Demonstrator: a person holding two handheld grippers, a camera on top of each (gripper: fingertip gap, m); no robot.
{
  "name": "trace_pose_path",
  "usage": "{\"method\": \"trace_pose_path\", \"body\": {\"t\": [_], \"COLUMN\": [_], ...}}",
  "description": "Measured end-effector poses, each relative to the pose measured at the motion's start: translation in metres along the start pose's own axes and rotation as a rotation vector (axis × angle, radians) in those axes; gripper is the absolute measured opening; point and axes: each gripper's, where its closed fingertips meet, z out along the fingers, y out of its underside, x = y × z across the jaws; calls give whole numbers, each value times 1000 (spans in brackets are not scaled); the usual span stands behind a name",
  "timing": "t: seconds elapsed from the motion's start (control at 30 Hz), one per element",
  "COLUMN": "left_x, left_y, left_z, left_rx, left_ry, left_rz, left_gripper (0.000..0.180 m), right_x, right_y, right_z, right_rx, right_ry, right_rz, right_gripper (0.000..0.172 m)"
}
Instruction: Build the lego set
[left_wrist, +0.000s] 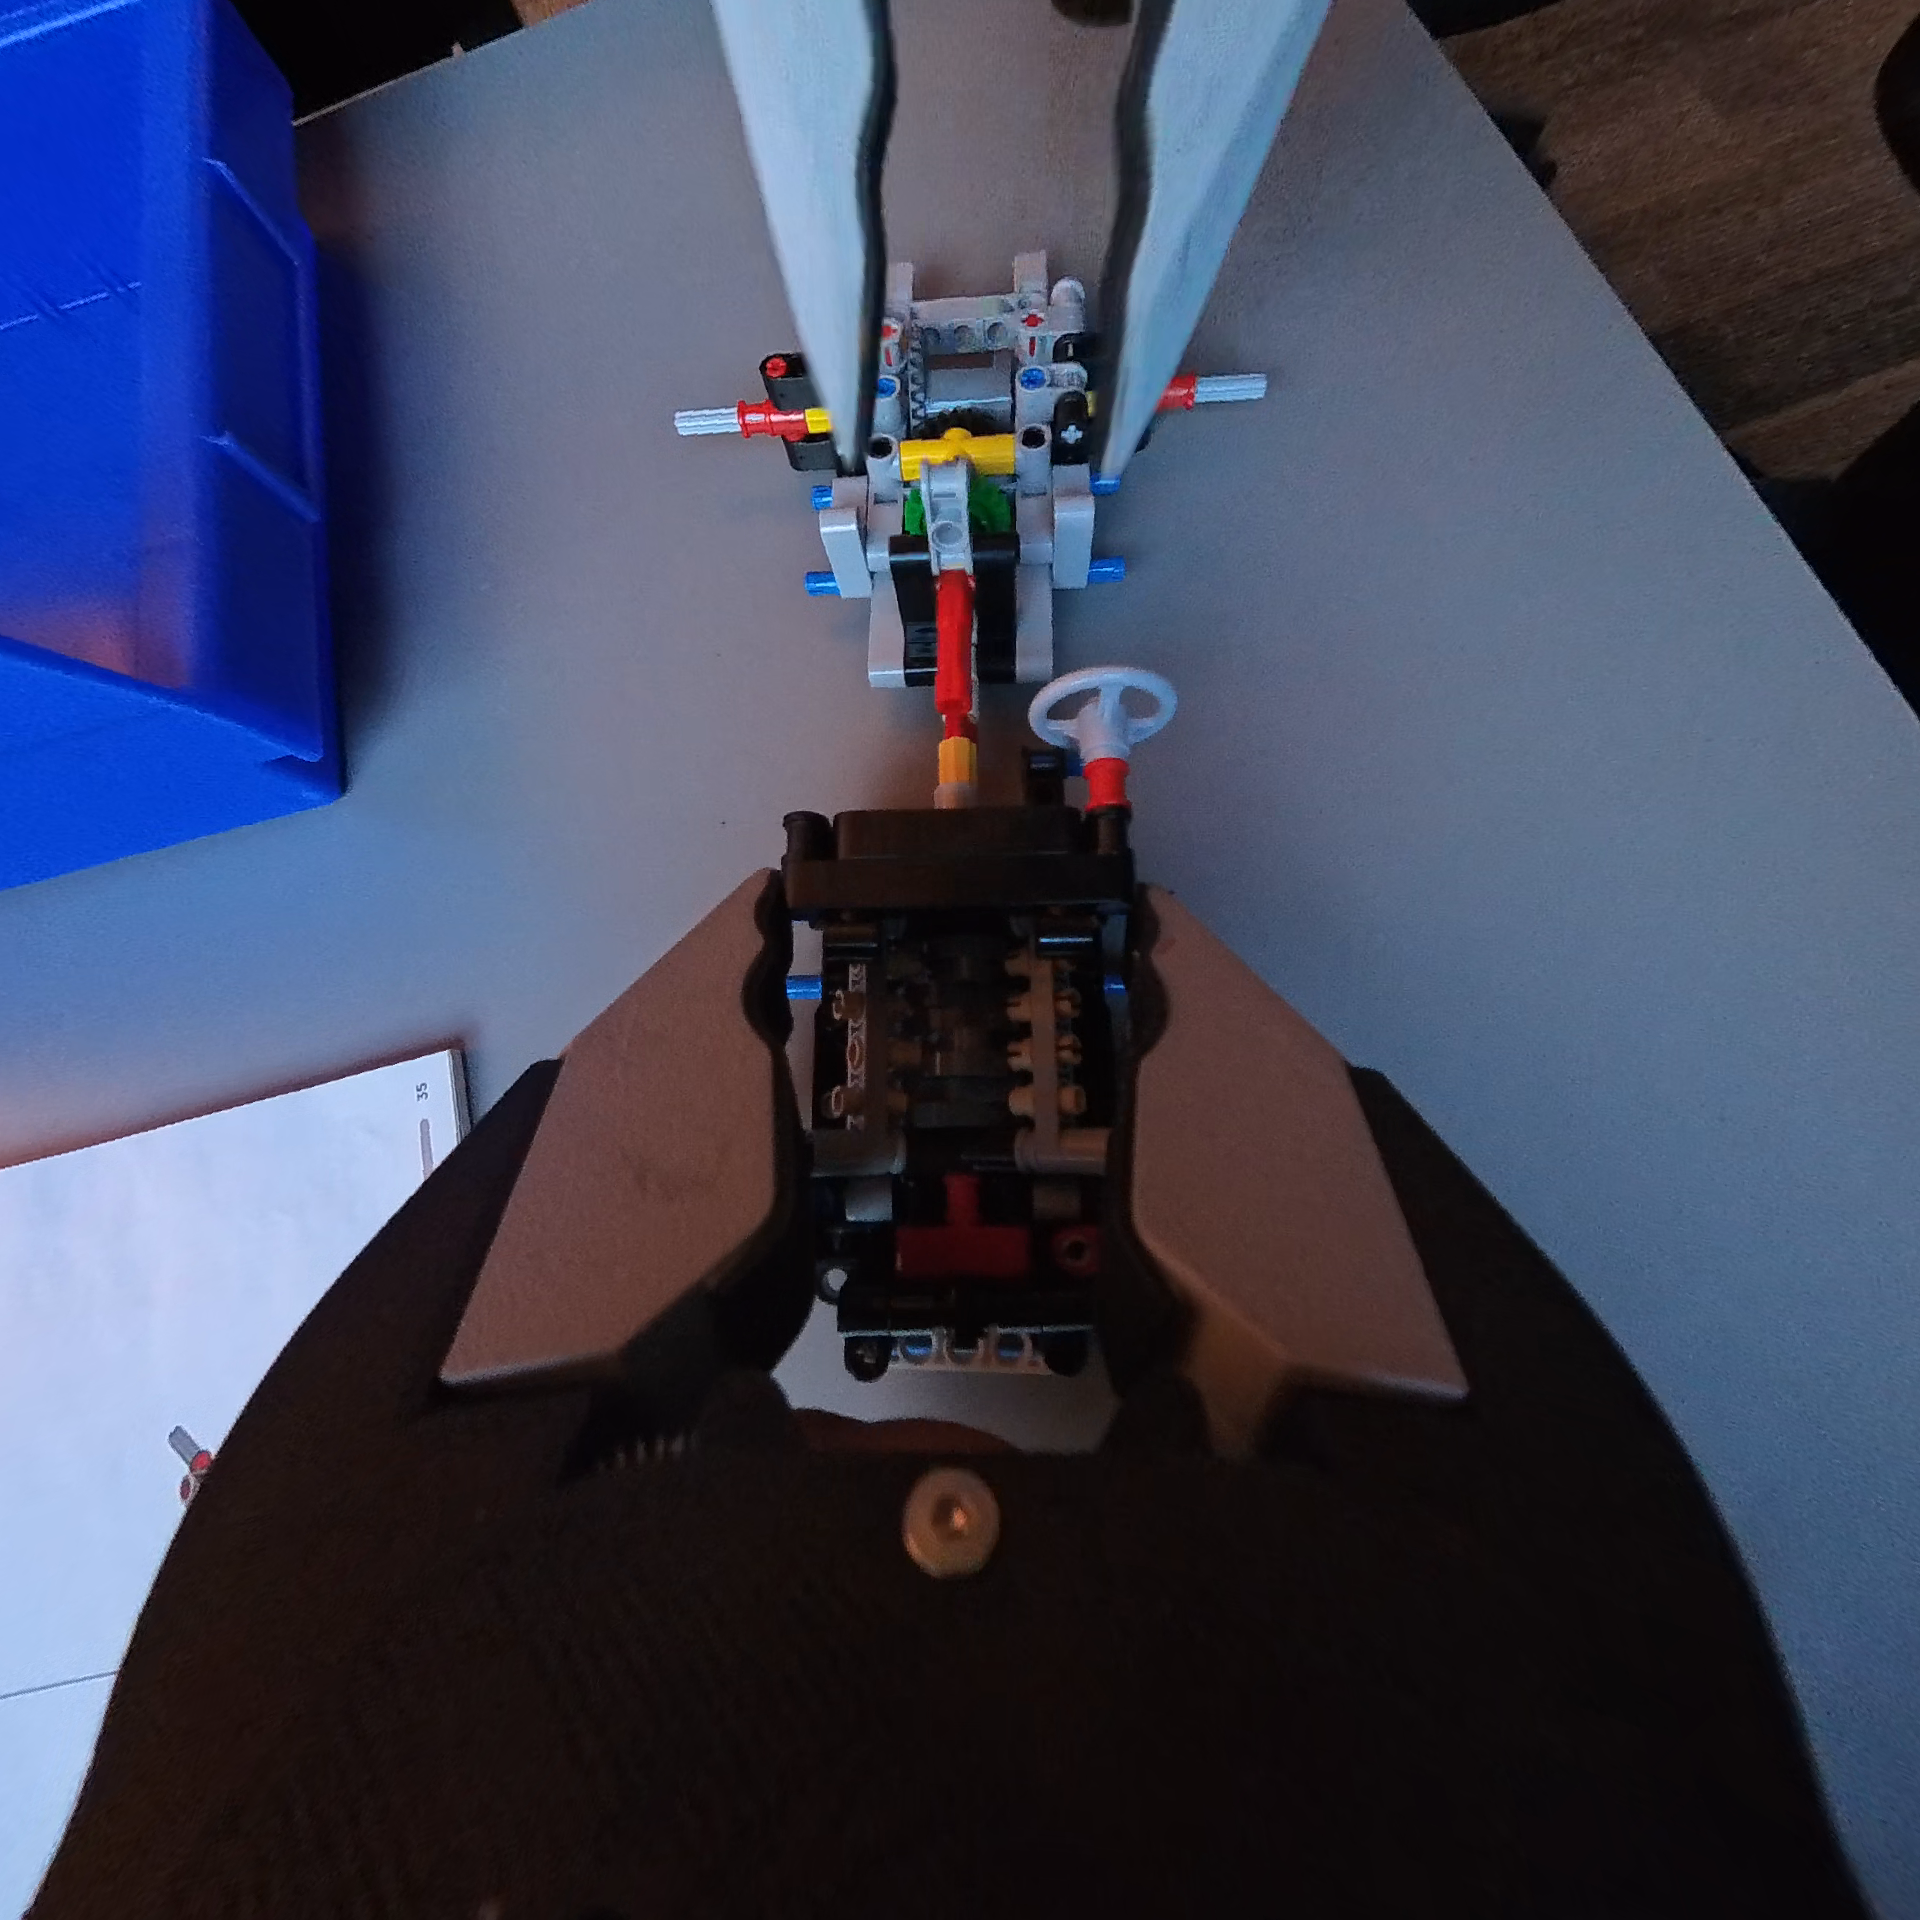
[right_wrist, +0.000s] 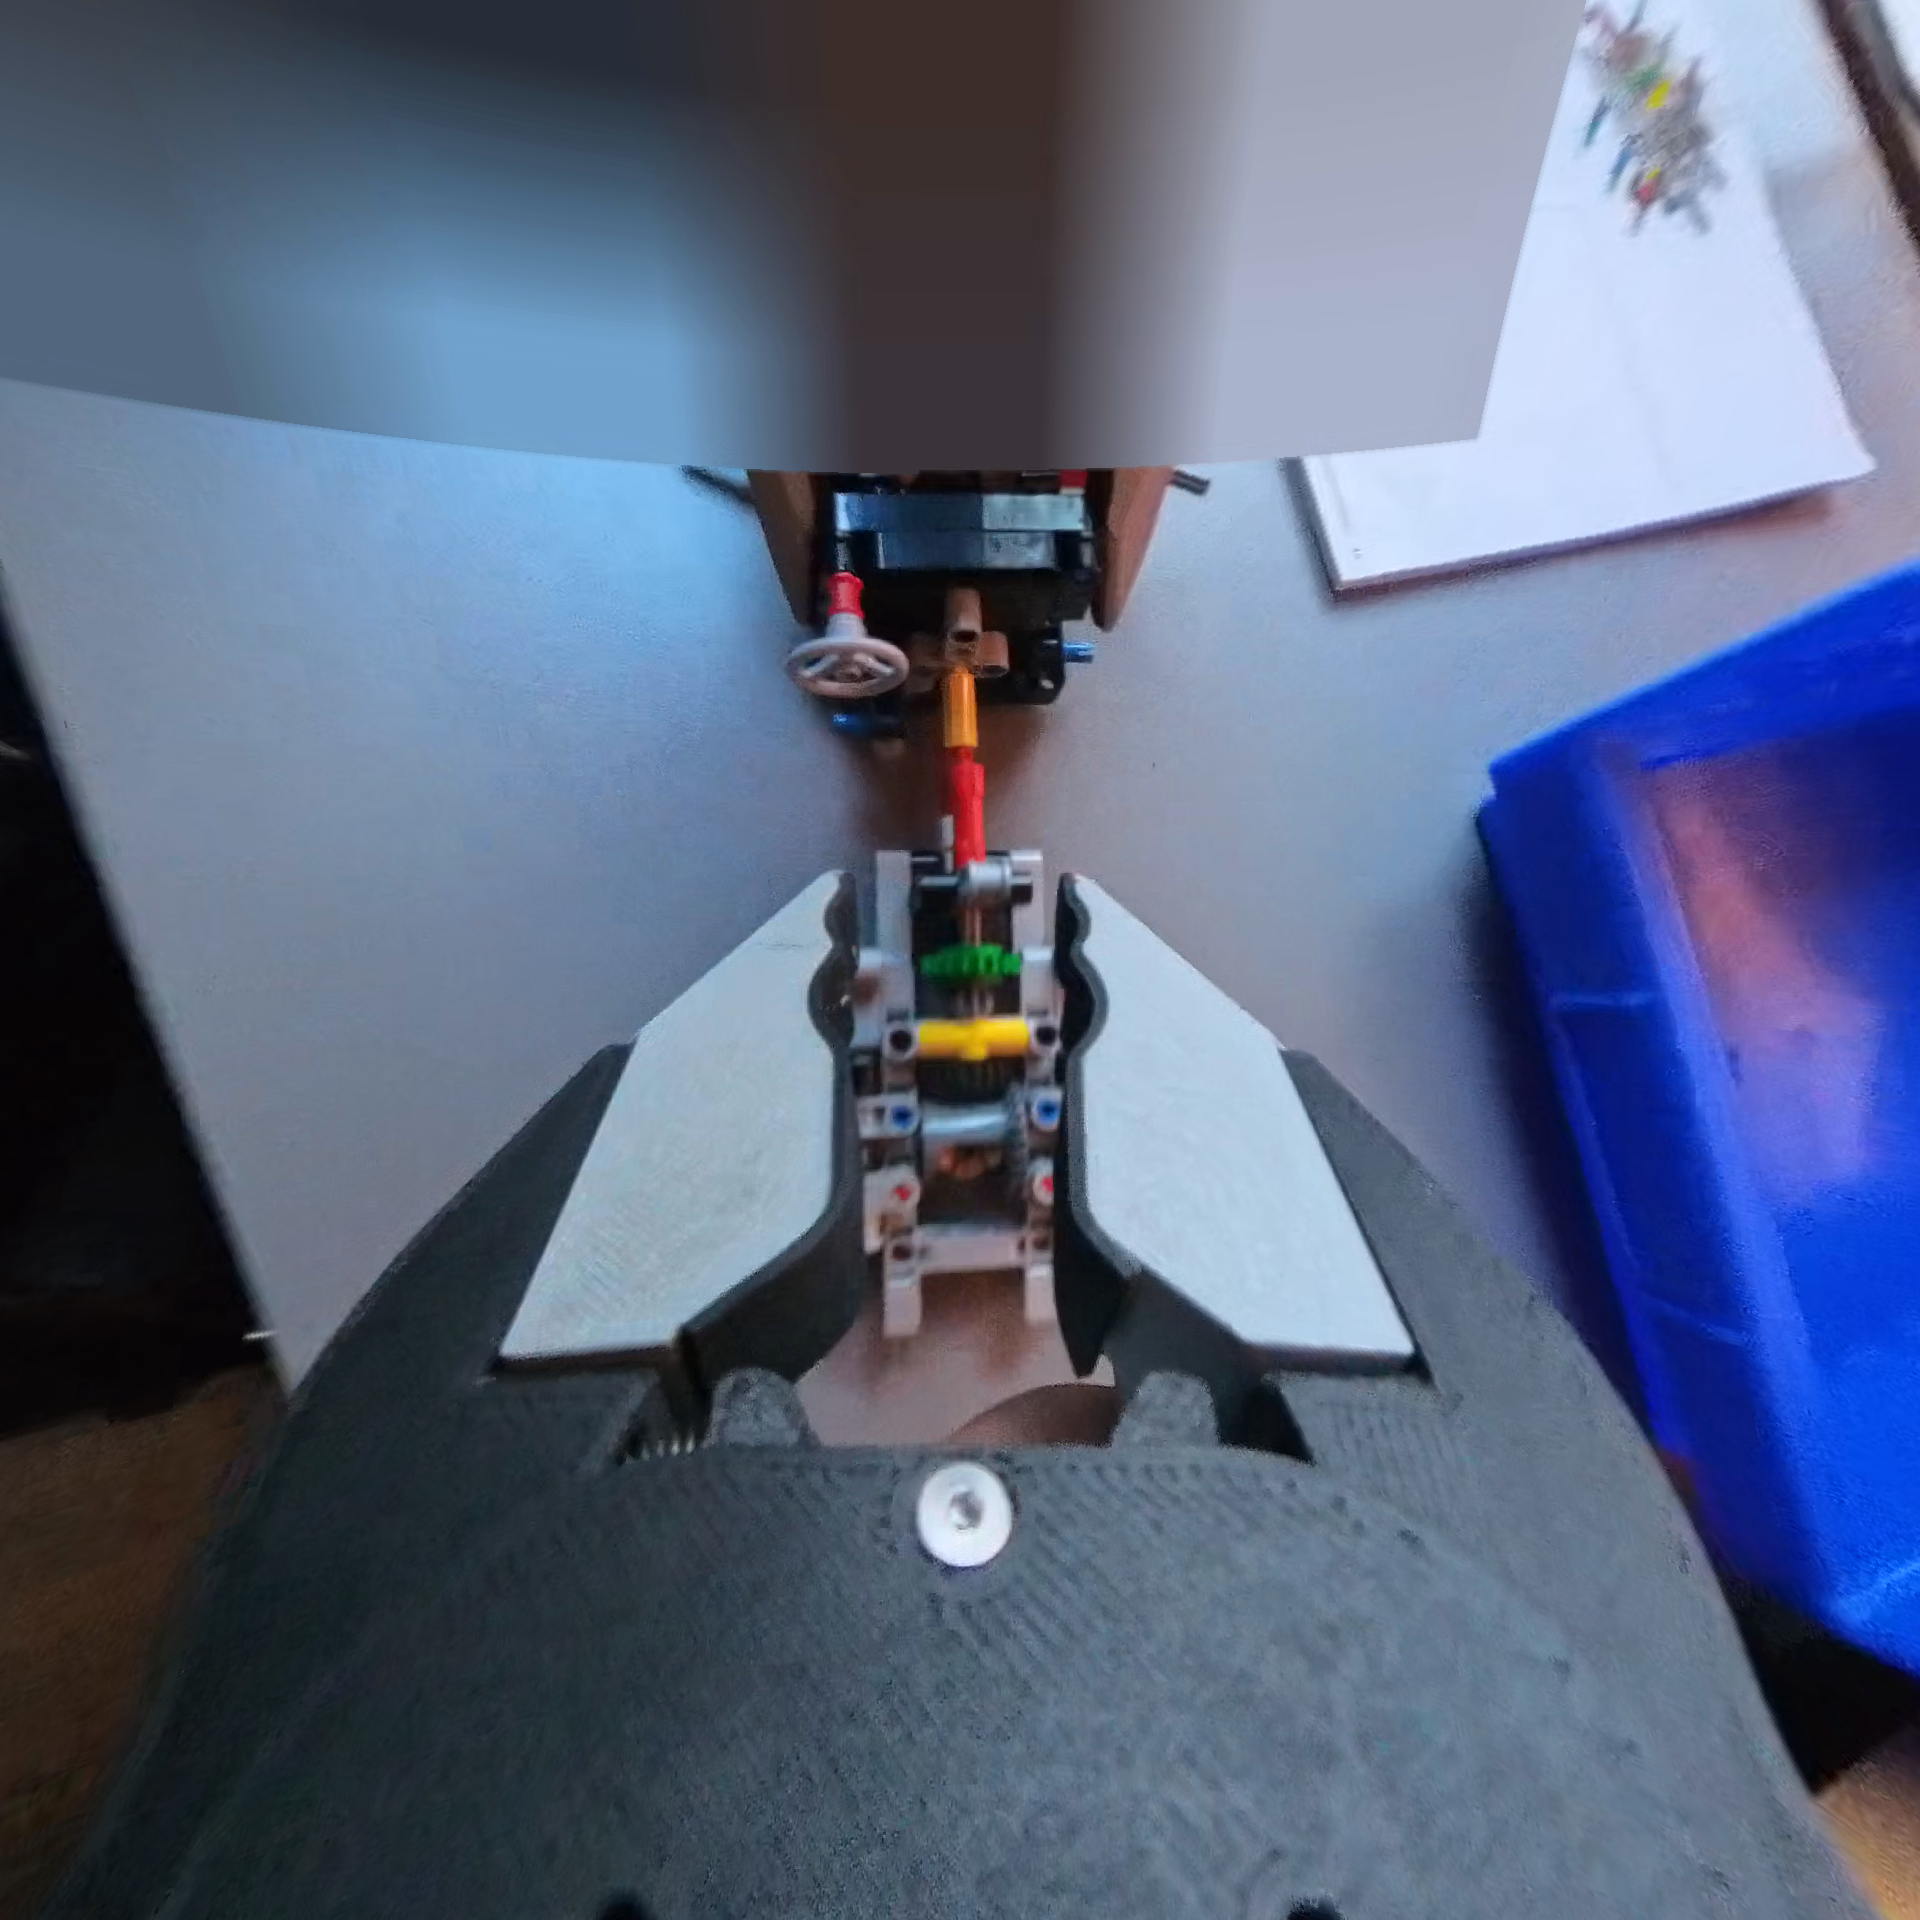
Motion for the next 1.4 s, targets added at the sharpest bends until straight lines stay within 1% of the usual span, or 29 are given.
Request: {"method": "trace_pose_path", "body": {"t": [0.1,0.2,0.27,0.57,0.8,1.03,1.07,1.1,1.13,1.27,1.33,1.4], "left_x": [-1,-1,-1,-2,-2,-3,-3,-4,-4,-4,-4,-4], "left_y": [0,0,0,-1,-1,-1,-1,0,0,1,2,2], "left_z": [-1,-1,-1,-4,-5,-5,-5,-5,-4,-3,-3,-2], "left_rx": [7,11,12,36,38,40,40,38,35,16,8,0], "left_ry": [-13,-21,-21,-45,-61,-74,-70,-66,-63,-57,-54,-54], "left_rz": [-2,-4,-6,9,9,0,-5,-10,-15,-33,-49,-58], "left_gripper": [63,63,63,63,63,63,63,63,63,63,63,63], "right_x": [5,5,4,6,8,11,13,16,15,17,34,47], "right_y": [3,1,1,1,1,0,1,2,1,-8,-13,-15], "right_z": [30,40,40,39,41,41,42,42,42,31,23,22], "right_rx": [-119,-152,-172,-236,-273,-266,-267,-262,-250,-153,-104,-100], "right_ry": [17,-21,-45,-49,-71,-70,-60,-48,-59,-117,-107,-119], "right_rz": [-77,-80,-82,-100,-80,-55,-53,-47,-40,11,69,120], "right_gripper": [24,6,4,3,3,3,9,19,24,22,12,5]}}
